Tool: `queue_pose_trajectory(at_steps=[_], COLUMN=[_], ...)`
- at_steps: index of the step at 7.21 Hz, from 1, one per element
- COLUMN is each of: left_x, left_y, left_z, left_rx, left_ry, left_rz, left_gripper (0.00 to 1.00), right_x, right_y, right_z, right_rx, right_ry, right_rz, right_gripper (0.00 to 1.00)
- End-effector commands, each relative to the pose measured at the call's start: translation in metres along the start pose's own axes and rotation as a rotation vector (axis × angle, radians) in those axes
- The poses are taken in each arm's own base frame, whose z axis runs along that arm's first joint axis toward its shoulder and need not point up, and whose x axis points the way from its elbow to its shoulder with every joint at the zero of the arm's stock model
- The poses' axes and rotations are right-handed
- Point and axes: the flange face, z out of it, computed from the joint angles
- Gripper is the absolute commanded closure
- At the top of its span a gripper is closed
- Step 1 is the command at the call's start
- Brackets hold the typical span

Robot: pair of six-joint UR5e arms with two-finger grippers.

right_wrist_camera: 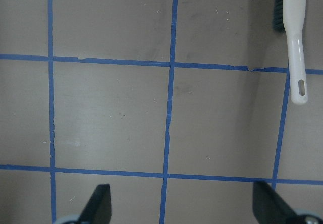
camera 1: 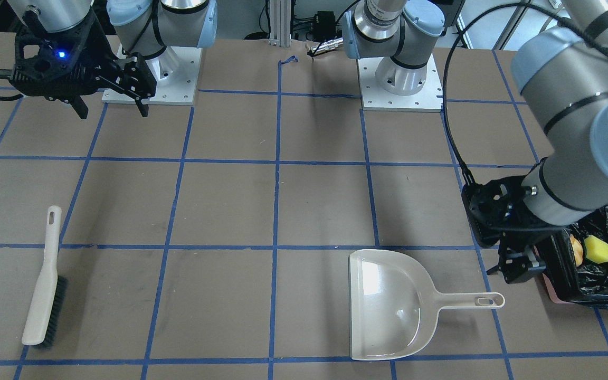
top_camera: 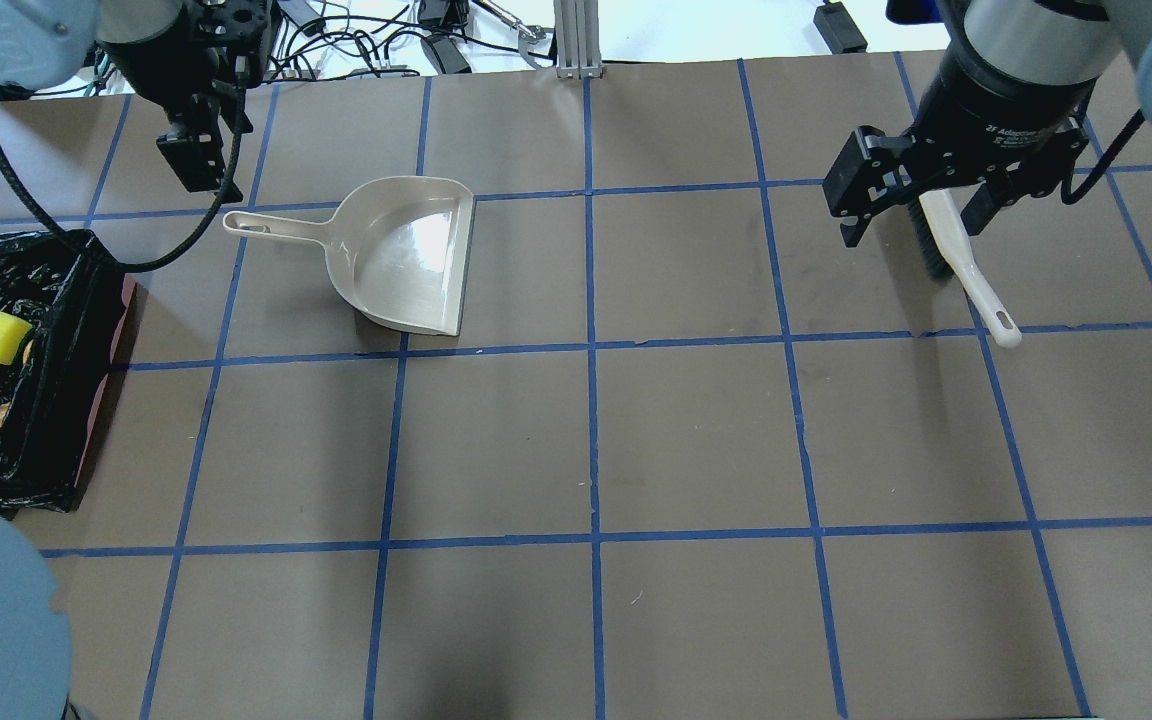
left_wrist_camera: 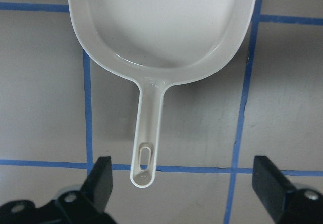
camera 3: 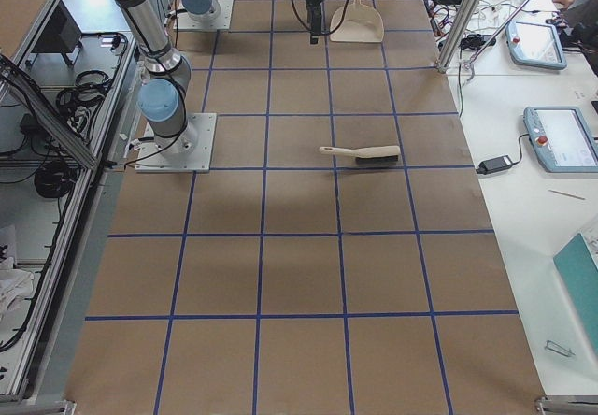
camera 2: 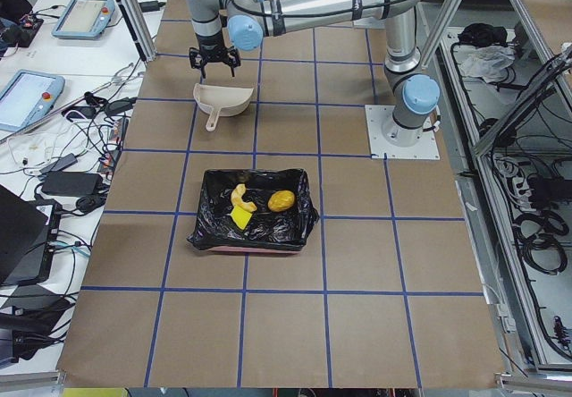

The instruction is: Sweep and dump trash into bin

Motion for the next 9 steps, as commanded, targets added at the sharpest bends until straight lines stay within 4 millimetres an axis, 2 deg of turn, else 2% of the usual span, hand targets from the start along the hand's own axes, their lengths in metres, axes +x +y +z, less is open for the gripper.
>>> queue_pose_trajectory(at_steps=[1, 2, 4, 6, 8, 9], left_x=[0.063, 0.088, 0.121, 0.131, 0.156, 0.157], left_y=[-0.031, -0.048, -0.049, -0.048, -0.051, -0.052], left_z=[-0.042, -0.059, -0.081, -0.088, -0.072, -0.057], left_rx=[-0.009, -0.033, -0.030, 0.015, 0.030, 0.094], left_ry=[0.094, 0.090, 0.032, -0.049, -0.047, -0.094], left_rz=[-0.247, -0.395, -0.739, -1.164, -1.417, -1.472], left_gripper=[0.00, 0.00, 0.00, 0.00, 0.09, 0.07], right_x=[0.000, 0.000, 0.000, 0.000, 0.000, 0.000], right_y=[-0.001, -0.001, -0.001, -0.001, -0.001, -0.001], right_z=[0.001, 0.001, 0.001, 0.001, 0.001, 0.001], right_rx=[-0.002, -0.002, -0.002, -0.002, -0.002, -0.002], right_ry=[0.000, 0.000, 0.000, 0.000, 0.000, 0.000], right_rz=[0.001, 0.001, 0.001, 0.001, 0.001, 0.001], right_gripper=[0.00, 0.00, 0.00, 0.00, 0.00, 0.00])
